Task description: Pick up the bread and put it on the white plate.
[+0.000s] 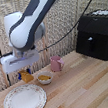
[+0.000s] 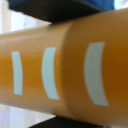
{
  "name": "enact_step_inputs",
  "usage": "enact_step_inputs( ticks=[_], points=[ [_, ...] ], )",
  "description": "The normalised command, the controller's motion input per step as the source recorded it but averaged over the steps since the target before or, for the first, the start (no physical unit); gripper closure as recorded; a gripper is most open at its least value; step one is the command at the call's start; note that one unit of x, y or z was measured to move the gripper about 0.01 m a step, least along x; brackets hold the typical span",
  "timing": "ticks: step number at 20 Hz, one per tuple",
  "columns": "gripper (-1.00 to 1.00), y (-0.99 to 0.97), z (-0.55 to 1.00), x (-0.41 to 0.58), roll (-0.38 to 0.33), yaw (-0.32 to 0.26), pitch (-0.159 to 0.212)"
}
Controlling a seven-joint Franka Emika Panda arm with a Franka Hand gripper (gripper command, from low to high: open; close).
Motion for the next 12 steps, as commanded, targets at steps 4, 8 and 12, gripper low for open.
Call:
enact_step_inputs(
  ticks=[4,8,12],
  points=[
    [1.0,0.35,-0.46,0.511,-0.095,-0.001,0.015],
    [1.0,0.24,-0.42,0.329,-0.09,0.0,0.024],
    [1.0,0.2,-0.36,-0.03,-0.102,0.033,0.053]
  ],
)
